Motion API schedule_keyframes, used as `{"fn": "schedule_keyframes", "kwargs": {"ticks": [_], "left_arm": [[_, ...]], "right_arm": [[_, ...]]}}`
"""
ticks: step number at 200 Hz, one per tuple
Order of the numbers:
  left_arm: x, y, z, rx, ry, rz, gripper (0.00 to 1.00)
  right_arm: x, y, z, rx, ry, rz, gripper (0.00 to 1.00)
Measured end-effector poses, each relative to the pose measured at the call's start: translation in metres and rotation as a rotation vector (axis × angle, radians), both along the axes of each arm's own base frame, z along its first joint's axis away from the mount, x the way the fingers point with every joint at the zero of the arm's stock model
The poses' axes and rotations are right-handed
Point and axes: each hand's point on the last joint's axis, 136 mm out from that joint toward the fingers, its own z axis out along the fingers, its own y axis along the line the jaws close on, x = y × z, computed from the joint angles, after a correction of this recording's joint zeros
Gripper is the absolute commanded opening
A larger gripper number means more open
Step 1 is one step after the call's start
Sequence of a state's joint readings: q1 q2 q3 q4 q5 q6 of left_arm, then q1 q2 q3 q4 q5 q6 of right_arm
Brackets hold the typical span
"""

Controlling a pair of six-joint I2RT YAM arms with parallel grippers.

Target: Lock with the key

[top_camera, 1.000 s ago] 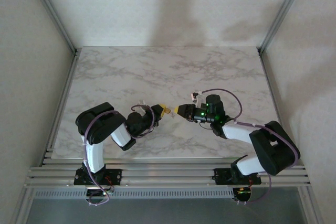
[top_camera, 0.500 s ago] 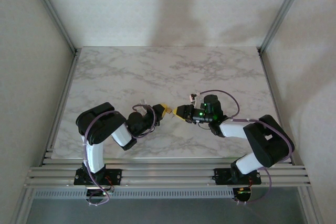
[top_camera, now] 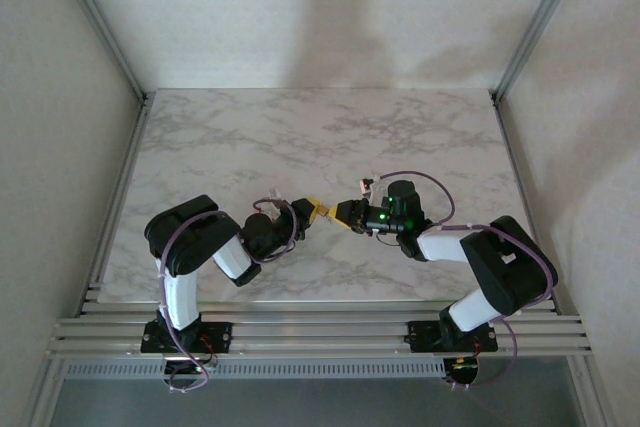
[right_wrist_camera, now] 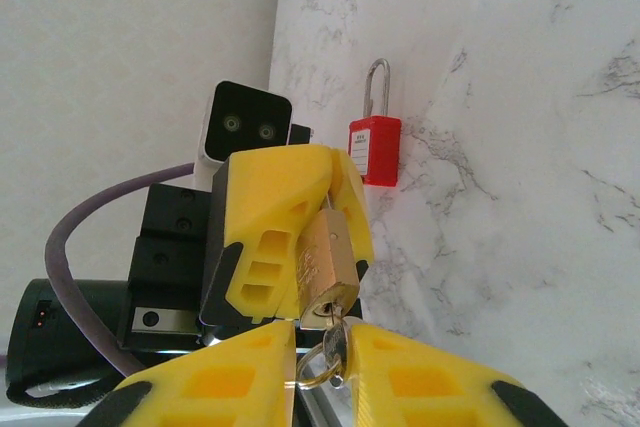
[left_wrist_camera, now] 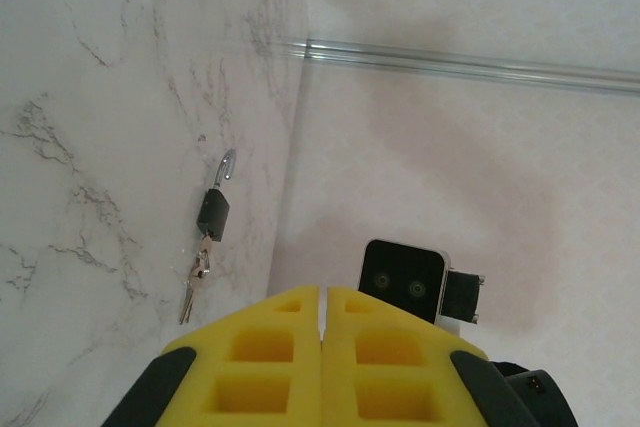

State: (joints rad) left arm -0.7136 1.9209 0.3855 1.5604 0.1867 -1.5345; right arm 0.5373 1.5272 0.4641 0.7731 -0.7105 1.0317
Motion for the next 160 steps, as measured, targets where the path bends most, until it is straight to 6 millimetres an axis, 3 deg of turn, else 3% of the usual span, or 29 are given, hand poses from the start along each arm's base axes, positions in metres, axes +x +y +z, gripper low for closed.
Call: {"fn": "schedule_keyframes", "kwargs": {"ticks": [115,160], "left_arm": [[-0.0002,-0.0004,0.0018,-0.004,-0.006,-0.001,0.0],[-0.0003,-0.0004,0.0018,-0.004,-0.006,-0.001,0.0]], "right_arm": [[0.0001,0.0,0.0,0.001,0.004,-0.002,0.15],[0.0001,0.0,0.0,0.001,0.004,-0.002,0.2]]}}
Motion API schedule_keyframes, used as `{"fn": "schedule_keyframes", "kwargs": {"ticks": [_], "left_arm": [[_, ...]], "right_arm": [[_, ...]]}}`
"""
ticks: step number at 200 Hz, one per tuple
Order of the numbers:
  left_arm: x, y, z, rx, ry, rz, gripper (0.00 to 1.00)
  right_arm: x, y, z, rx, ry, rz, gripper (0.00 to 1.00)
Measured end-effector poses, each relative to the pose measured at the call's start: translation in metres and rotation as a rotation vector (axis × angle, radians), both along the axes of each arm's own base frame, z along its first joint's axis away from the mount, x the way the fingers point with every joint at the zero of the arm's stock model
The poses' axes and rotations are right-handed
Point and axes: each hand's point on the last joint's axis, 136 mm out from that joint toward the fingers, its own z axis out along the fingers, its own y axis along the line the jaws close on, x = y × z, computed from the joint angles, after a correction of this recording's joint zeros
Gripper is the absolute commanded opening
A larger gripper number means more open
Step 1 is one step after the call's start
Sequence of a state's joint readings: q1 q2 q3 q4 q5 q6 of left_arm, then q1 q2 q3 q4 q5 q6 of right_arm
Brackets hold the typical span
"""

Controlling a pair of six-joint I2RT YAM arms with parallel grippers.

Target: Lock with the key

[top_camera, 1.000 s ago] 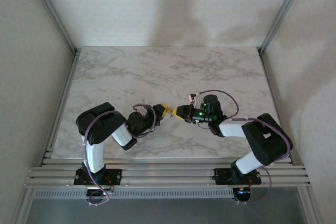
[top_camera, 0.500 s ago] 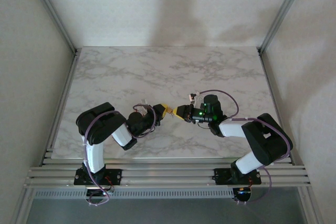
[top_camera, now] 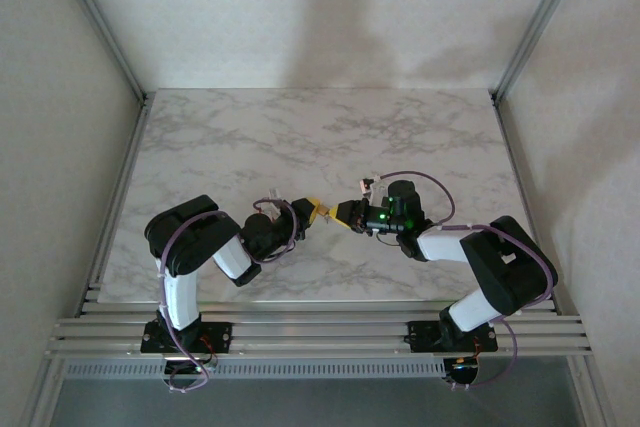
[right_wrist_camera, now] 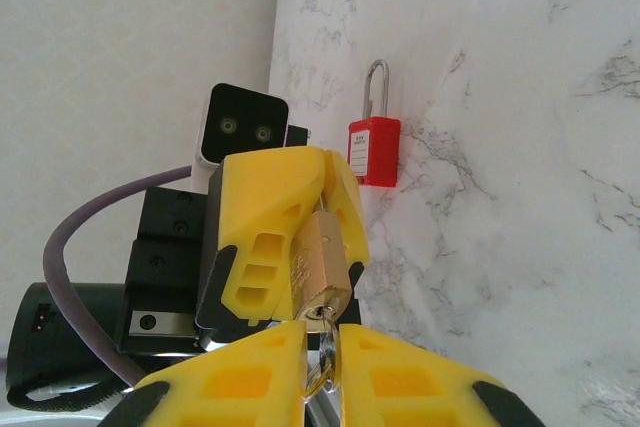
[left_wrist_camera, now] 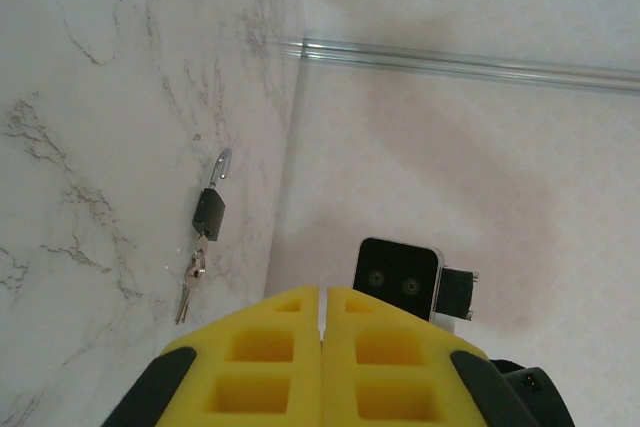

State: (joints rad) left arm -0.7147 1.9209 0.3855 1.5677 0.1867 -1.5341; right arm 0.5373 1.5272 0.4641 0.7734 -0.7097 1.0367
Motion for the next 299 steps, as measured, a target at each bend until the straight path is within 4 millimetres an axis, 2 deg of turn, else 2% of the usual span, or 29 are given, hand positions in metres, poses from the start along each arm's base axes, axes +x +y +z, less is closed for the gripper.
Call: {"fn": "schedule_keyframes", "kwargs": {"ticks": [21,87,151,207,299], "left_arm": [[-0.001,-0.001,0.0,0.0,0.0,-0.005,0.0],[-0.002,-0.002,0.0,0.002,-0.003,-0.007,0.0],[-0.002,-0.002,0.0,0.004,-0.005,-0.007,0.0],[-0.002,-0.002,0.001,0.006,-0.01,-0.007,0.0],[-0.001,-0.001,0.001,0.006,-0.01,-0.003,0.0]], "right_arm": [[0.0,0.0,0.0,0.0,0.0,0.0,0.22],[0.001,0.0,0.001,0.004,0.004,-0.009,0.15],[0.006,0.001,-0.001,0.032,0.019,-0.027,0.2],[0.01,-0.002,0.001,0.049,0.021,-0.044,0.11],[0.011,-0.001,-0.001,0.064,0.034,-0.042,0.06]]}}
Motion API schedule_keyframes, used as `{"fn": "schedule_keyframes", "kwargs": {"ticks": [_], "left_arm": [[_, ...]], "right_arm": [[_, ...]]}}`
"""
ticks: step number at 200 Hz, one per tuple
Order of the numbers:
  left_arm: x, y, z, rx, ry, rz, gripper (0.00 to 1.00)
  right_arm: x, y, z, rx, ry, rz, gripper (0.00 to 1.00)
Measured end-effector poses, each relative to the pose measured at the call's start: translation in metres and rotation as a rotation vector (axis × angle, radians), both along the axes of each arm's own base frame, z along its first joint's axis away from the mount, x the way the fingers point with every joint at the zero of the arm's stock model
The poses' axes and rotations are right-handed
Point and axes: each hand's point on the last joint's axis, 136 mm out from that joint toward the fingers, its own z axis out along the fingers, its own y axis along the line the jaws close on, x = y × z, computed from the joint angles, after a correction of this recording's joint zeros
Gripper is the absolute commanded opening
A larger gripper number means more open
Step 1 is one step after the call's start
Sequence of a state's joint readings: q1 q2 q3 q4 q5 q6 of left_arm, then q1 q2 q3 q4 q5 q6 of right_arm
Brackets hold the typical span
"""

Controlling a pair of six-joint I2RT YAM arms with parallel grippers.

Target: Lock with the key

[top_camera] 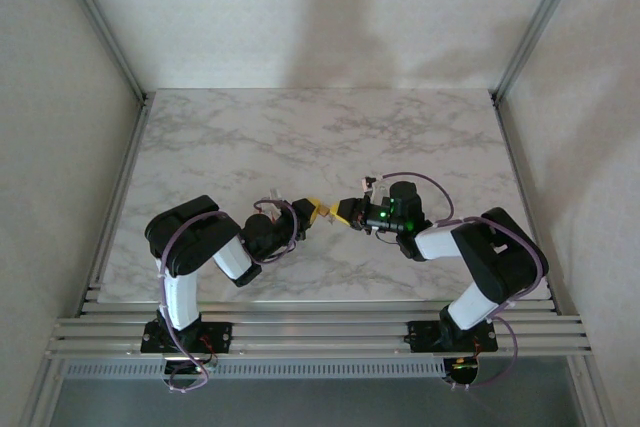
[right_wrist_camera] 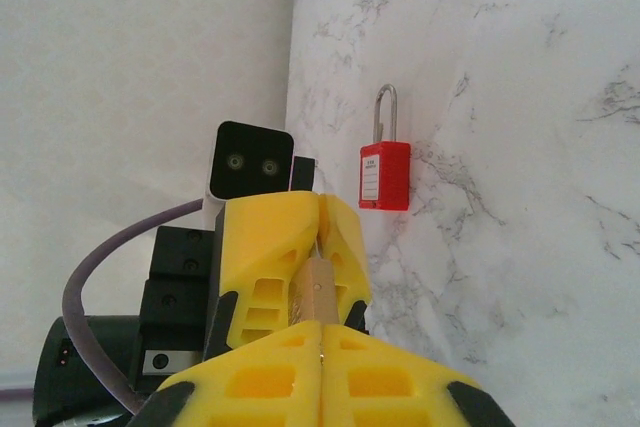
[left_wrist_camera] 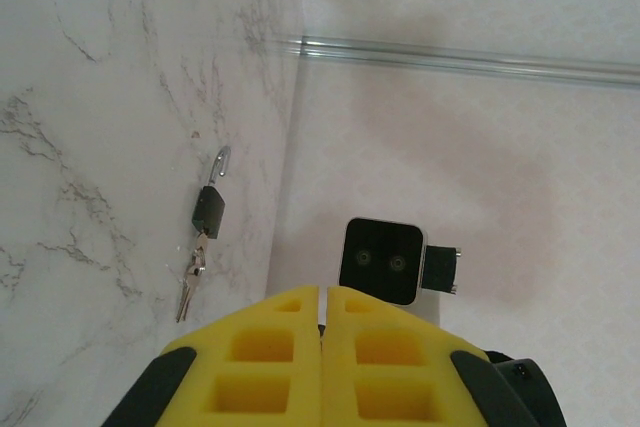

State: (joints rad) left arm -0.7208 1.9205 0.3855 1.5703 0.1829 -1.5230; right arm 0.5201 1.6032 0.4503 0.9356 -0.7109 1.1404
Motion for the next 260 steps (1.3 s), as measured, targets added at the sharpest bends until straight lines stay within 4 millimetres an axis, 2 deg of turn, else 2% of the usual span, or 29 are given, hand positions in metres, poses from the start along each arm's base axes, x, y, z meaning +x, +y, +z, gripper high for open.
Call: {"fn": "schedule_keyframes", "kwargs": {"ticks": [40,168,260], "left_arm": [[0.0,0.0,0.0,0.0,0.0,0.001,0.0],[-0.002,0.01,0.014,0.003,-0.041,0.053,0.0],[0.006,0.023,0.019,0.003,-0.054,0.139,0.0]], "right_arm": [[0.0,0.0,0.001,0.005,-0.004,-0.001,0.0],[-0.003,0.003,0.01,0.033,-0.036,0.026,0.0],[-0.002,0.003,0.01,0.034,-0.033,0.024,0.0]]}}
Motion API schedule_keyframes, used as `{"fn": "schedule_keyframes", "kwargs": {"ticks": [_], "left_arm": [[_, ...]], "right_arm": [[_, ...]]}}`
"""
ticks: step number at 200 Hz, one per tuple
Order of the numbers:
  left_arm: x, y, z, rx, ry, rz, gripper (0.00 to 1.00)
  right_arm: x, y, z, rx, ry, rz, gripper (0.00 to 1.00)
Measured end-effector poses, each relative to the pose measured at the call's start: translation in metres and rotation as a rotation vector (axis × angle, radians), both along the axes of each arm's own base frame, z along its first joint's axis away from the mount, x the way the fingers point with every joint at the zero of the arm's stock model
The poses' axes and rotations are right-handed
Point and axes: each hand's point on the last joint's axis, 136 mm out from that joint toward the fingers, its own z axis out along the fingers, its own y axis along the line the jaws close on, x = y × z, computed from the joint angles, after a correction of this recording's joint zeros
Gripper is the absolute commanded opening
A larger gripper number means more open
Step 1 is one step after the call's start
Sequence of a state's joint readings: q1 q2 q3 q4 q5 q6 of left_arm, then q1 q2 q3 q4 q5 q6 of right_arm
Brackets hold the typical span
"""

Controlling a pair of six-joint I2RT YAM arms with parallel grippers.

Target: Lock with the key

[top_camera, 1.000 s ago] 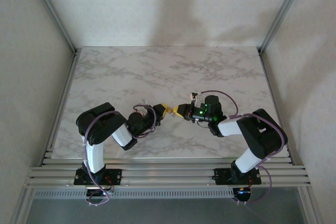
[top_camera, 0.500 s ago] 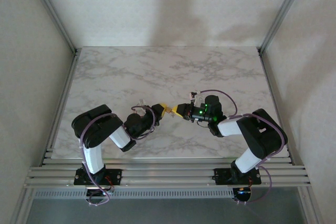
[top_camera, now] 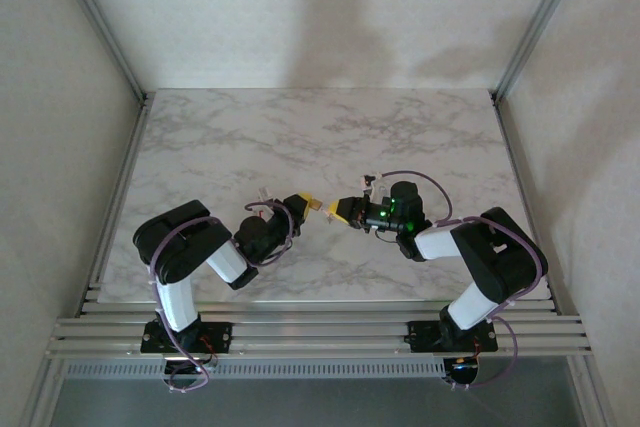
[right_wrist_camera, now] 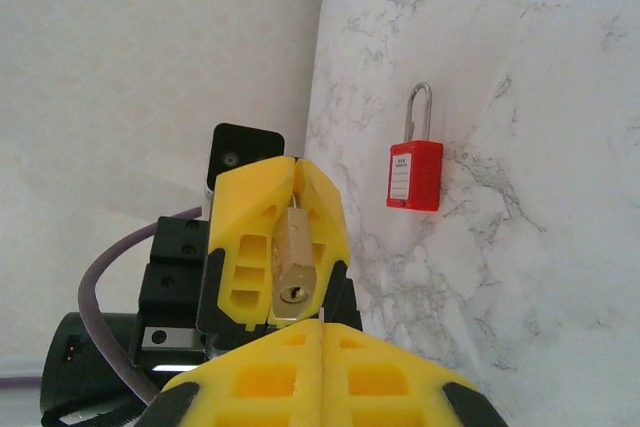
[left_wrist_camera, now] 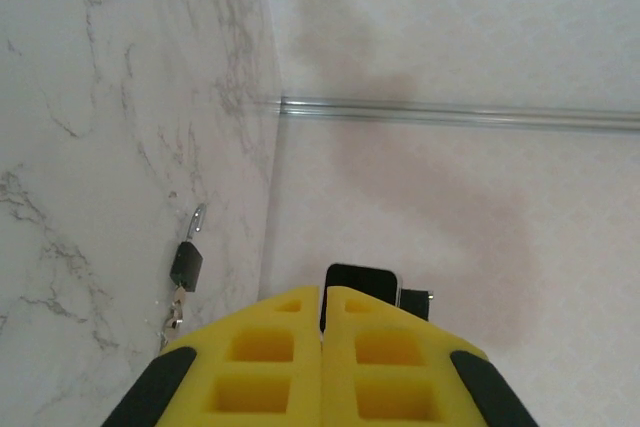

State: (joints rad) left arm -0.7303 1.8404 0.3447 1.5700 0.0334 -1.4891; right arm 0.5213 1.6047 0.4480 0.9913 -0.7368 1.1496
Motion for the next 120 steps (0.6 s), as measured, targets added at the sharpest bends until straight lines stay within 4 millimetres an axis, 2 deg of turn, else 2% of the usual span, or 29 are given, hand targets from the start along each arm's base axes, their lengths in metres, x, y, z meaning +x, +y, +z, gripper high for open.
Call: {"fn": "schedule_keyframes", "kwargs": {"ticks": [65,91,120], "left_arm": [[0.004,0.005,0.001,-0.001,-0.001,0.014,0.0],[0.006,0.006,-0.002,0.002,0.004,-0.01,0.0],[0.006,0.006,-0.02,0.032,0.039,-0.054,0.0]], "right_arm": [[-0.003,-0.003,0.0,-0.019,0.014,-0.002,0.0],[-0.004,-0.01,0.016,-0.029,-0.034,-0.014,0.0],[-0.007,-0.019,0.034,-0.05,-0.107,-0.037,0.0]]}}
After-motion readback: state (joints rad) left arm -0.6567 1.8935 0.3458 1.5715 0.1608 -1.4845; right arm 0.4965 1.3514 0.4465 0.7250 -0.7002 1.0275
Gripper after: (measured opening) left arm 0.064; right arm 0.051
